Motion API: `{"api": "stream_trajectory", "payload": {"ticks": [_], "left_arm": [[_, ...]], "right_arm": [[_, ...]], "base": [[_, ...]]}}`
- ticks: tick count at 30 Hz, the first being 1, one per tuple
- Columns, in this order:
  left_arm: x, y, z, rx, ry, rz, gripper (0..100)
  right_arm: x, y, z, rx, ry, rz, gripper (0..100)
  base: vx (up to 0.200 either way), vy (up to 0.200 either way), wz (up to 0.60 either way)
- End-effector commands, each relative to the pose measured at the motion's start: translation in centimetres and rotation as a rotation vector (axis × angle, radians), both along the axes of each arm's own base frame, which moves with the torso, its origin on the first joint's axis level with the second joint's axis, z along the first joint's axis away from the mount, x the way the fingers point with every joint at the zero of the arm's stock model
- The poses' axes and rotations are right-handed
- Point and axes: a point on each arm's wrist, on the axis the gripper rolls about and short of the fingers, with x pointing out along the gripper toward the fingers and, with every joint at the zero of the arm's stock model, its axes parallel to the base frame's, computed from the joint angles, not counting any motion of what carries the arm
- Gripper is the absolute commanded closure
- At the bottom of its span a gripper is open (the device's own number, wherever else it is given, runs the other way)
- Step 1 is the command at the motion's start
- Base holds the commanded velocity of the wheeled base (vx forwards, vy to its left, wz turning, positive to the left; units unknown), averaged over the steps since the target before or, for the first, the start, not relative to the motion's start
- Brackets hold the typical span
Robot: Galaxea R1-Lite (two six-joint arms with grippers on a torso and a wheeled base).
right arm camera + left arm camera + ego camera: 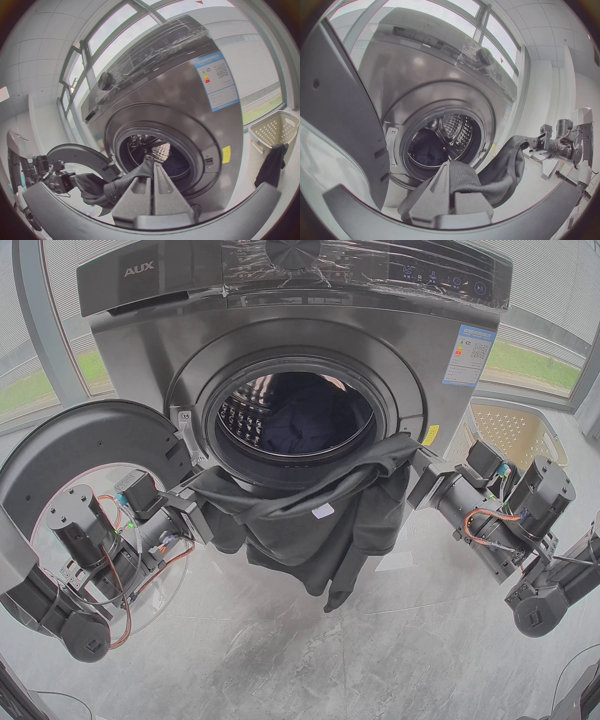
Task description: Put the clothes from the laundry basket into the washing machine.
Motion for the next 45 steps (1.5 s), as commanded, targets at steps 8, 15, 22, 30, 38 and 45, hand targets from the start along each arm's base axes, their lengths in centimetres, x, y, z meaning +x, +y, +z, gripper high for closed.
{"api": "stream_trajectory", "payload": {"ticks": [8, 15, 22, 30, 38, 45], "left_arm": [[-0.6, 0.6, 1.9, -0.03, -0.064, 0.014, 100], [-0.7, 0.8, 3.3, -0.064, -0.111, 0.044, 100], [-0.8, 1.0, 3.8, -0.072, -0.127, 0.049, 100], [-0.6, 1.3, 3.7, -0.069, -0.125, 0.062, 100], [-0.6, 1.4, 3.7, -0.069, -0.125, 0.065, 100], [-0.6, 1.4, 3.6, -0.068, -0.122, 0.065, 100]], "right_arm": [[0.2, -0.7, 0.0, 0.022, 0.019, -0.047, 100], [0.1, -0.6, 0.0, 0.025, 0.016, -0.042, 100], [0.2, -0.7, 0.1, 0.027, 0.013, -0.047, 100], [0.2, -0.7, 0.1, 0.027, 0.012, -0.047, 100], [0.0, -0.9, 0.5, 0.033, 0.004, -0.048, 100], [-0.1, -0.9, 0.7, 0.035, 0.0, -0.048, 100]], "base": [[0.0, 0.0, 0.0], [0.0, 0.0, 0.0], [0.0, 0.0, 0.0], [0.0, 0.0, 0.0], [0.0, 0.0, 0.0], [0.0, 0.0, 0.0]]}}
